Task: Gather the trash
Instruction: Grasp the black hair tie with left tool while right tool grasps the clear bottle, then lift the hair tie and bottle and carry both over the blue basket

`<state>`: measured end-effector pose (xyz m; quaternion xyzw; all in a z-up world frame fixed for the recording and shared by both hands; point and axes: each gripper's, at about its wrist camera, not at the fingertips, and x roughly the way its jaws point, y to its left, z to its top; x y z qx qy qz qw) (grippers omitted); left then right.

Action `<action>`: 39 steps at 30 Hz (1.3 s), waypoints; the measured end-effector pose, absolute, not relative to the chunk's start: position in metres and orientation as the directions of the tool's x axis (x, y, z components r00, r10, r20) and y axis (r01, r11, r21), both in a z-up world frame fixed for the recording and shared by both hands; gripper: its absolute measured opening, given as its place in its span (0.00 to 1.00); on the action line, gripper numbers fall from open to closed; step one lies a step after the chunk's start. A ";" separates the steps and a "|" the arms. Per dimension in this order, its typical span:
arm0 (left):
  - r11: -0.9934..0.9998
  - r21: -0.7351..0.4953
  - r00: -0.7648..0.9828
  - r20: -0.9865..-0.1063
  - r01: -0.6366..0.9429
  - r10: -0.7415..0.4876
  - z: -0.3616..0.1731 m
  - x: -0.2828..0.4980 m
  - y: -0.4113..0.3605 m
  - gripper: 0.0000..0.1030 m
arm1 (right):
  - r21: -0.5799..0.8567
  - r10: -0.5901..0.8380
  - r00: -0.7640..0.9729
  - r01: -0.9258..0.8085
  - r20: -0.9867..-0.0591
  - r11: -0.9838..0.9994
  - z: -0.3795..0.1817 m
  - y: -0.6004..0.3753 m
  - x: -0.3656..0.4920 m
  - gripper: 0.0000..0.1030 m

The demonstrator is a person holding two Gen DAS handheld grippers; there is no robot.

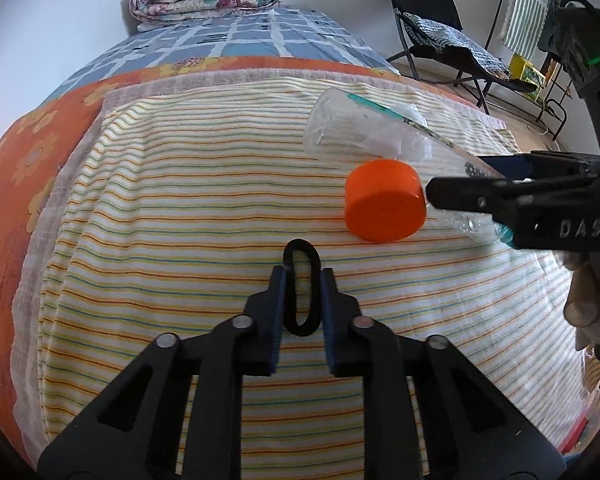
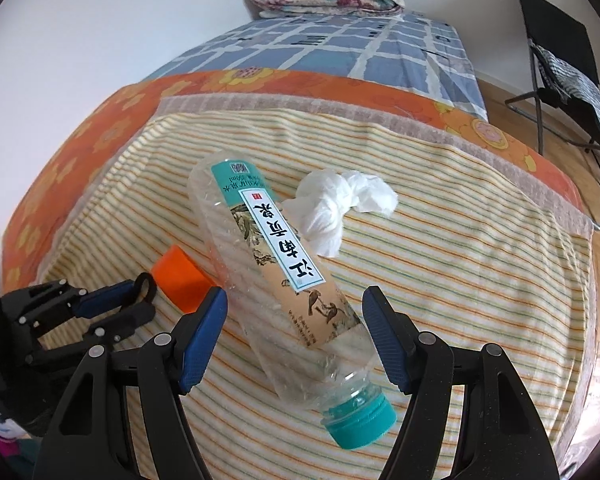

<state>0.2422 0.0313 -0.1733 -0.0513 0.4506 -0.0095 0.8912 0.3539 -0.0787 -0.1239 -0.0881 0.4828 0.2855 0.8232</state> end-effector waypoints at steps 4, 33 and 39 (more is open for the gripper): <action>0.993 -0.112 0.594 -0.801 -0.029 -0.073 -0.173 0.241 0.034 0.08 | 0.077 0.361 0.381 -0.590 -0.851 0.804 -0.126 -0.071 0.347 0.68; 0.995 -0.089 0.654 -0.755 -0.054 -0.032 -0.118 0.194 0.044 0.06 | 0.050 0.417 0.477 -0.610 -0.774 0.791 -0.068 -0.094 0.287 0.52; 0.996 -0.074 0.676 -0.736 -0.044 -0.025 -0.100 0.179 0.040 0.06 | 0.056 0.418 0.481 -0.603 -0.770 0.796 -0.057 -0.108 0.271 0.52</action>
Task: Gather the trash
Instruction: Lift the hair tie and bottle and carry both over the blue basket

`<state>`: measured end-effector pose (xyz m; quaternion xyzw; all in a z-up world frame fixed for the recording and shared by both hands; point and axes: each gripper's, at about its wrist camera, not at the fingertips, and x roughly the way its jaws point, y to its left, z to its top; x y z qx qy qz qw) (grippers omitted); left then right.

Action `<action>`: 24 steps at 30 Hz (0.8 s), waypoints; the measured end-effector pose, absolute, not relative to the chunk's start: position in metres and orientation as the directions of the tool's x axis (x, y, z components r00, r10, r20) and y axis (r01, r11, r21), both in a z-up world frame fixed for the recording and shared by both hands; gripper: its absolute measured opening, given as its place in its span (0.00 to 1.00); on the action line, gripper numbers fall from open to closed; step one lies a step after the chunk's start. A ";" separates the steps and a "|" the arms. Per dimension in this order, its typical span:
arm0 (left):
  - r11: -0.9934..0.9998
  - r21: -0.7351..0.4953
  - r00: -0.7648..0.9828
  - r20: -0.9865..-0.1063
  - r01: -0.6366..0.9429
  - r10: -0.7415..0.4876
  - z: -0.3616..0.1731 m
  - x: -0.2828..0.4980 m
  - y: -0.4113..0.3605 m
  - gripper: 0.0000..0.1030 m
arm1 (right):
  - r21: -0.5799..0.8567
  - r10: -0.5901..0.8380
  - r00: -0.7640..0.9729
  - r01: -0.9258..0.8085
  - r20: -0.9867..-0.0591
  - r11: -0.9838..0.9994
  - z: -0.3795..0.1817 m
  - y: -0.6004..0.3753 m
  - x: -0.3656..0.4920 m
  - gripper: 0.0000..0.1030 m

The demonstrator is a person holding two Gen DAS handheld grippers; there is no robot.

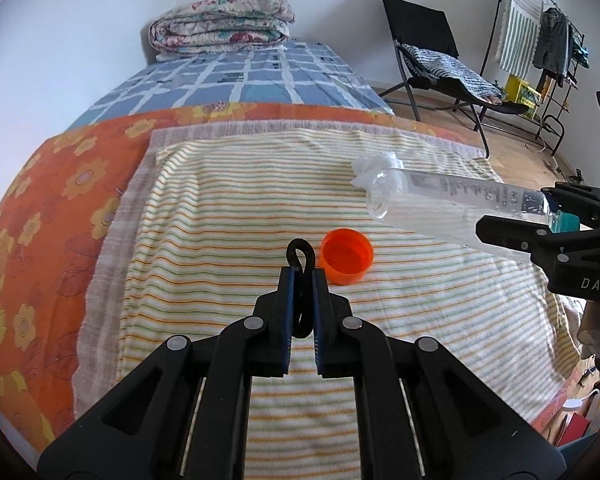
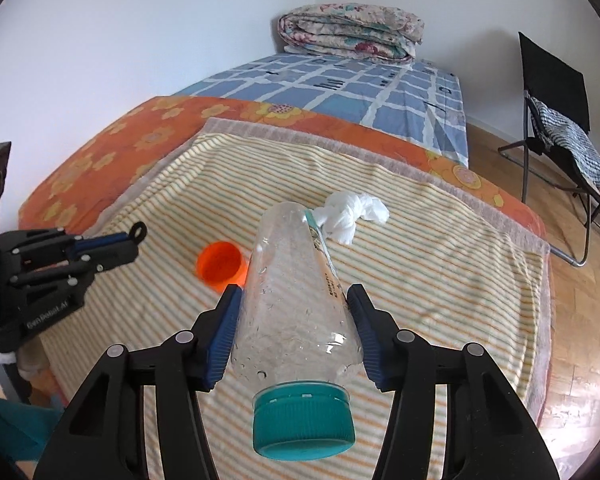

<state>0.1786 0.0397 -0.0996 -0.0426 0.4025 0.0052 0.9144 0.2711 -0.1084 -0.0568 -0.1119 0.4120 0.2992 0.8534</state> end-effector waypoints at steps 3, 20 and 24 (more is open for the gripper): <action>0.996 -0.084 0.684 -0.728 -0.039 -0.034 -0.090 0.169 0.036 0.06 | 0.056 0.425 0.497 -0.598 -0.756 0.799 -0.044 -0.116 0.261 0.52; 0.996 -0.090 0.732 -0.677 0.013 -0.070 -0.045 0.076 0.017 0.06 | 0.053 0.501 0.518 -0.656 -0.693 0.753 0.017 -0.153 0.147 0.52; 0.997 -0.071 0.741 -0.667 0.041 -0.078 -0.041 0.050 0.007 0.06 | 0.055 0.523 0.508 -0.679 -0.684 0.732 0.022 -0.158 0.111 0.52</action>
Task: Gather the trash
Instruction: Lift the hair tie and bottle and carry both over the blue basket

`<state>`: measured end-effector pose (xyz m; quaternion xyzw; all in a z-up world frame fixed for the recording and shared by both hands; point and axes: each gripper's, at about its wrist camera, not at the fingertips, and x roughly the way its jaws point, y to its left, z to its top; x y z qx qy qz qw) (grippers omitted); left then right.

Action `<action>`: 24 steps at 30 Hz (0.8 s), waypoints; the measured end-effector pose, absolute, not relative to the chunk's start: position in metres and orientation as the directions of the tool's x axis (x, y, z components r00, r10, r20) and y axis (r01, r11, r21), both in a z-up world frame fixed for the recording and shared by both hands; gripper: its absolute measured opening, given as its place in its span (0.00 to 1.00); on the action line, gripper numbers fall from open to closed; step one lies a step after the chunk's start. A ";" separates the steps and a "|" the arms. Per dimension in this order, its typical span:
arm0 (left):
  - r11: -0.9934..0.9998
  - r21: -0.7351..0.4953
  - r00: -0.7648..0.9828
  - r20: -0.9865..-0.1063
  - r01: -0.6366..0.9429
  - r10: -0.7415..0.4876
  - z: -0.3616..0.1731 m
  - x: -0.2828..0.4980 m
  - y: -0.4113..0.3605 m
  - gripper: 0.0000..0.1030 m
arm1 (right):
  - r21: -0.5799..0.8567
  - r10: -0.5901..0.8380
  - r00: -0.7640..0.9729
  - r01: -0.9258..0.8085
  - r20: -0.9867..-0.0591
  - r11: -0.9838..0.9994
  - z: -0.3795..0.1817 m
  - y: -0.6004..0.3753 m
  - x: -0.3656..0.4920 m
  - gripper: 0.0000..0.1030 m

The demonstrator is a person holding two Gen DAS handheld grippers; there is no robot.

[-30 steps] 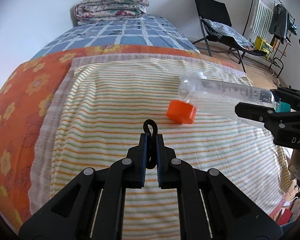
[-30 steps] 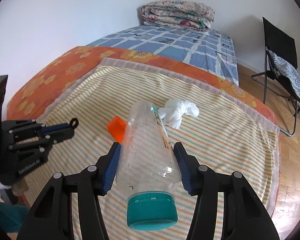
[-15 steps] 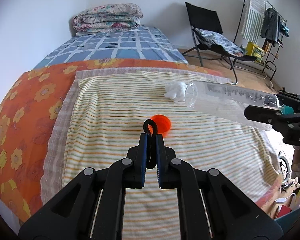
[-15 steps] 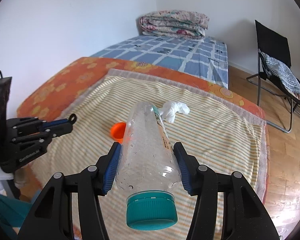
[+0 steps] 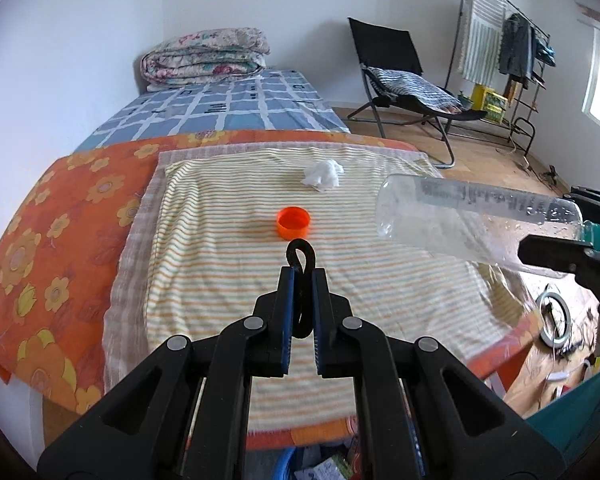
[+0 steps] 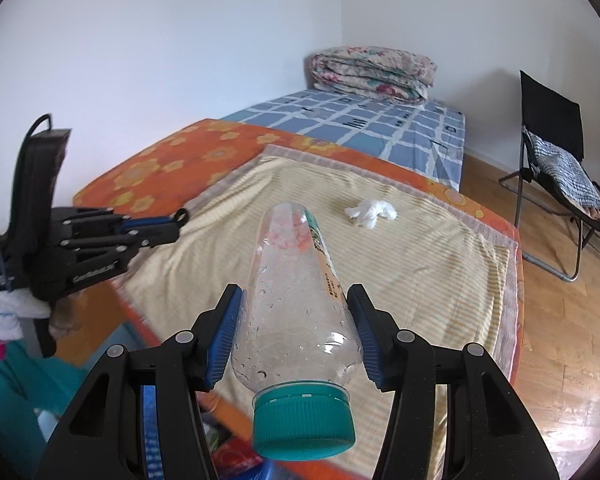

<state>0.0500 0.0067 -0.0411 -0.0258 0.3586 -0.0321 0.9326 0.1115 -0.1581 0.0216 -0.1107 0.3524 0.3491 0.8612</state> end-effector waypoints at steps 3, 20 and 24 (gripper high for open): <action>0.996 -0.062 0.740 -0.667 0.063 -0.088 -0.042 0.032 -0.001 0.06 | 0.053 0.541 0.498 -0.701 -0.678 0.711 0.023 -0.161 0.083 0.52; 0.993 -0.083 0.654 -0.747 0.082 -0.117 -0.094 -0.045 -0.021 0.06 | 0.096 0.552 0.352 -0.774 -0.756 0.626 -0.027 -0.173 -0.008 0.52; 0.992 -0.096 0.625 -0.770 0.079 -0.124 -0.109 -0.054 -0.024 0.06 | 0.110 0.538 0.312 -0.782 -0.783 0.613 -0.043 -0.174 -0.021 0.52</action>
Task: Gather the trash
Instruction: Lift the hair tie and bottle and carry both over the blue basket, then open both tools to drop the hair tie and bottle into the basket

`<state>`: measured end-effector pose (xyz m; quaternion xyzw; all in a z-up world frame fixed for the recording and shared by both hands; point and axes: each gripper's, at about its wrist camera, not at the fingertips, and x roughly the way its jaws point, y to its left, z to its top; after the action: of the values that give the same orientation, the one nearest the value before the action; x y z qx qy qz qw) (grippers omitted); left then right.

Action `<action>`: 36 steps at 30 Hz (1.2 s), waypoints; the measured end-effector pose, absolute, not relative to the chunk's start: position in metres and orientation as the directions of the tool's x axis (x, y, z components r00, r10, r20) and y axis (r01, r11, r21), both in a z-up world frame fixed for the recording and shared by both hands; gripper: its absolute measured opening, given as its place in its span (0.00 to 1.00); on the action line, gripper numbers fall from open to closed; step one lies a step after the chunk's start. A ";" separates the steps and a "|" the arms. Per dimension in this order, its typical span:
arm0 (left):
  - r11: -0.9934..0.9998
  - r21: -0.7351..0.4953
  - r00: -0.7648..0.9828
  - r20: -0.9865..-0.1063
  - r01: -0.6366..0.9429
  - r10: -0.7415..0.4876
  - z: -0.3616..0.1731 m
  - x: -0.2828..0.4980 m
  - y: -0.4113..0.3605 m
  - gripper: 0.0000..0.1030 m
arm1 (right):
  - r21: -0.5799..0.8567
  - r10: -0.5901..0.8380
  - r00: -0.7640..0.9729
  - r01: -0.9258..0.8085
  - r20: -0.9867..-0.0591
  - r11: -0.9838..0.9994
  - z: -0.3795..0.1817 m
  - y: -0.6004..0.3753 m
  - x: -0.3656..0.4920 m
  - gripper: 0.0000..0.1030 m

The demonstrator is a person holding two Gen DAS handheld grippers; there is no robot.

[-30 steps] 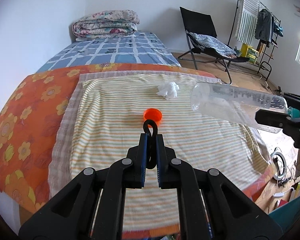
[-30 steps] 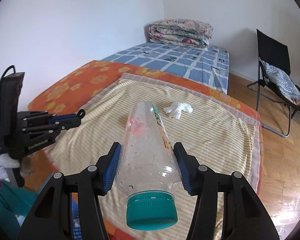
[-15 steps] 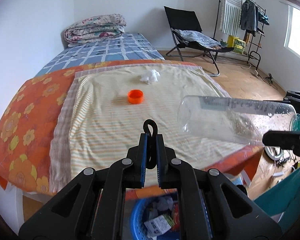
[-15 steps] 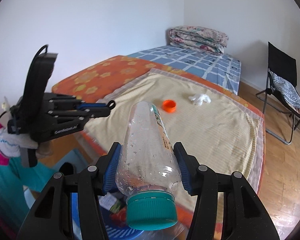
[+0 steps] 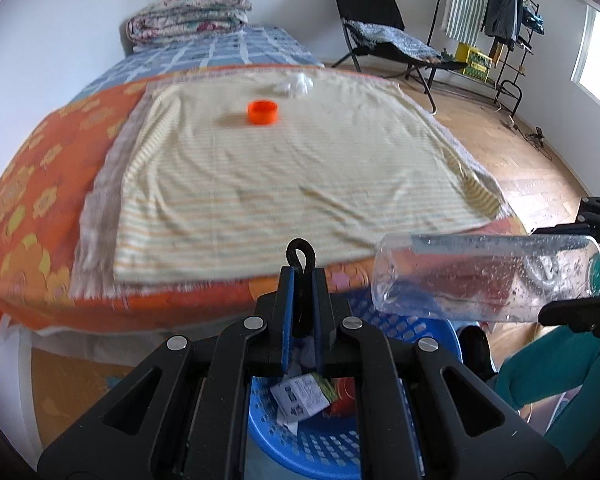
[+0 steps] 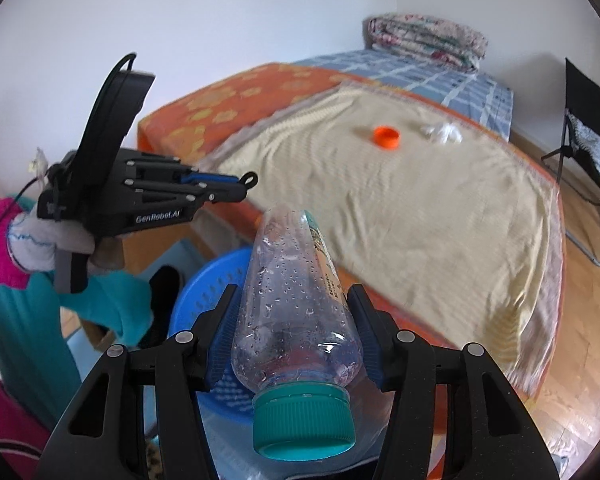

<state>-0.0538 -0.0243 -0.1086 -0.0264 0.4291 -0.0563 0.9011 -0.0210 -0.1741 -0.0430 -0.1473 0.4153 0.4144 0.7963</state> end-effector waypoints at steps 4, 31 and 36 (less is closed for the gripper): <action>0.991 -0.105 0.601 -0.788 0.082 -0.133 -0.120 -0.059 -0.029 0.06 | 0.116 0.515 0.272 -0.790 -0.813 0.601 -0.059 -0.173 -0.031 0.52; 0.985 -0.146 0.450 -0.876 0.090 -0.171 -0.175 -0.072 -0.050 0.18 | 0.182 0.441 0.143 -0.768 -0.886 0.614 -0.114 -0.165 -0.036 0.52; 0.987 -0.146 0.449 -0.879 0.068 -0.161 -0.176 -0.071 -0.048 0.45 | 0.182 0.451 0.147 -0.773 -0.880 0.608 -0.113 -0.161 -0.035 0.52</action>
<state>-0.0706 -0.0476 -0.1760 -0.0444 0.5207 -0.0675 0.8499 -0.0354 -0.1606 -0.1126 -0.1593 0.5055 0.4133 0.7405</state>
